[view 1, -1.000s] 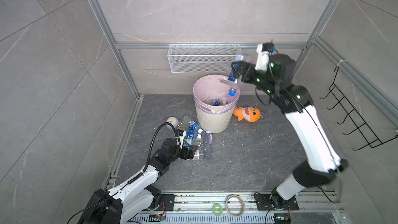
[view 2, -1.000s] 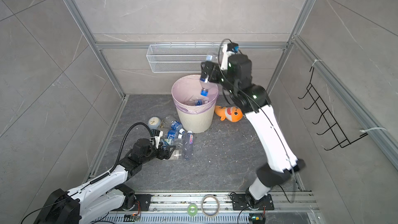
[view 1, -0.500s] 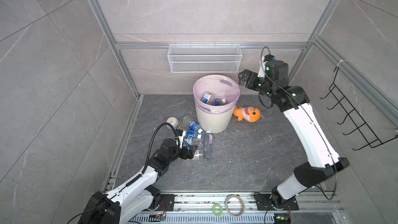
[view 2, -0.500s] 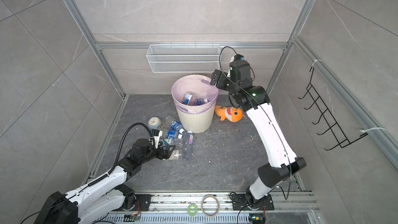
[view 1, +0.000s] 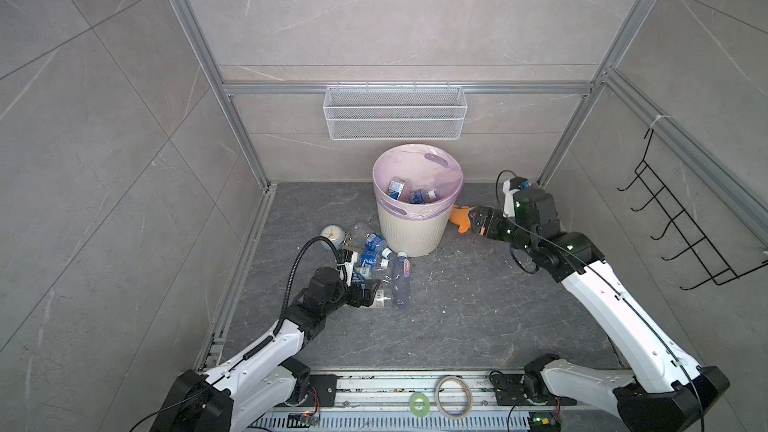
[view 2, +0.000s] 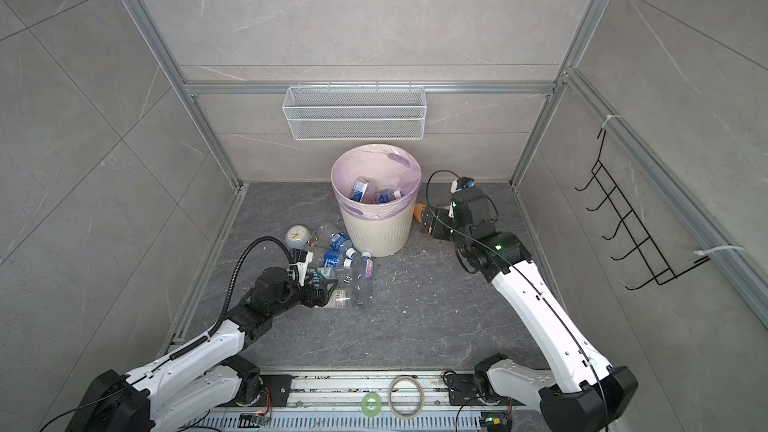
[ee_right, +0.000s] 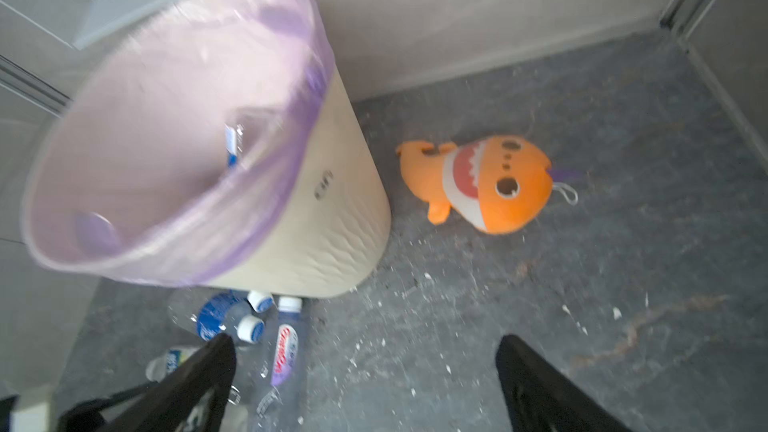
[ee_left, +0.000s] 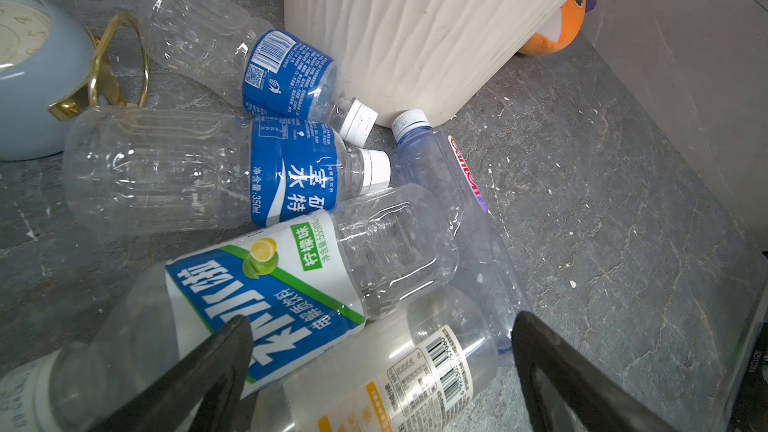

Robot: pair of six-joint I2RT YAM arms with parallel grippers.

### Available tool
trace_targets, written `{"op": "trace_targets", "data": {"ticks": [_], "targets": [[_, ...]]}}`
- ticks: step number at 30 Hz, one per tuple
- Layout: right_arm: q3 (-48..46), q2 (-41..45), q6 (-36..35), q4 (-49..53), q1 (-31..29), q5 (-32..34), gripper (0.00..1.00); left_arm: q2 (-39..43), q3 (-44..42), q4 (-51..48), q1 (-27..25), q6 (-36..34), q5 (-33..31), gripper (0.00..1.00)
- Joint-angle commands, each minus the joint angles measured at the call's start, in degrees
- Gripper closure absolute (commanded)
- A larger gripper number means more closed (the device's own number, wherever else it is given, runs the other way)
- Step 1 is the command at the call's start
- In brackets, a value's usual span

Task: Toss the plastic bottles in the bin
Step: 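Open the right gripper over the bin and draw it back down, then reach the left gripper toward the clear bottle with red Ganten label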

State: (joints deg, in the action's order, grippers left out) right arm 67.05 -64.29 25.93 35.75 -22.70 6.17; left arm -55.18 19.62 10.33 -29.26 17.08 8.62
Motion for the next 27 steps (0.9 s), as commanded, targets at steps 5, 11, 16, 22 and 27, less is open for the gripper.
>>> {"op": "trace_targets", "data": {"ticks": [5, 11, 16, 22, 27], "targets": [[-12.75, 9.37, 0.66, -0.75, -0.06, -3.64, 0.01, 1.62, 1.21, 0.35, -0.1, -1.7, -1.39, 0.01], [-24.15, 15.17, 0.68, -1.15, -0.06, -3.89, 0.01, 2.6, 0.82, -0.13, -0.1, -1.55, -1.95, 0.01], [-30.94, 19.79, 1.73, -3.07, -0.09, -5.03, 0.01, 2.95, 0.65, -0.31, -0.14, -1.55, -2.17, 0.01], [-35.92, 21.28, 2.98, -5.12, -0.12, -6.83, 0.01, 3.62, 0.56, -1.14, -0.54, -1.62, -2.55, 0.01], [-38.25, 19.54, 3.71, -8.57, -0.13, -8.95, 0.02, 4.11, 0.64, -2.05, -0.97, -1.96, -2.69, 0.01]]}}
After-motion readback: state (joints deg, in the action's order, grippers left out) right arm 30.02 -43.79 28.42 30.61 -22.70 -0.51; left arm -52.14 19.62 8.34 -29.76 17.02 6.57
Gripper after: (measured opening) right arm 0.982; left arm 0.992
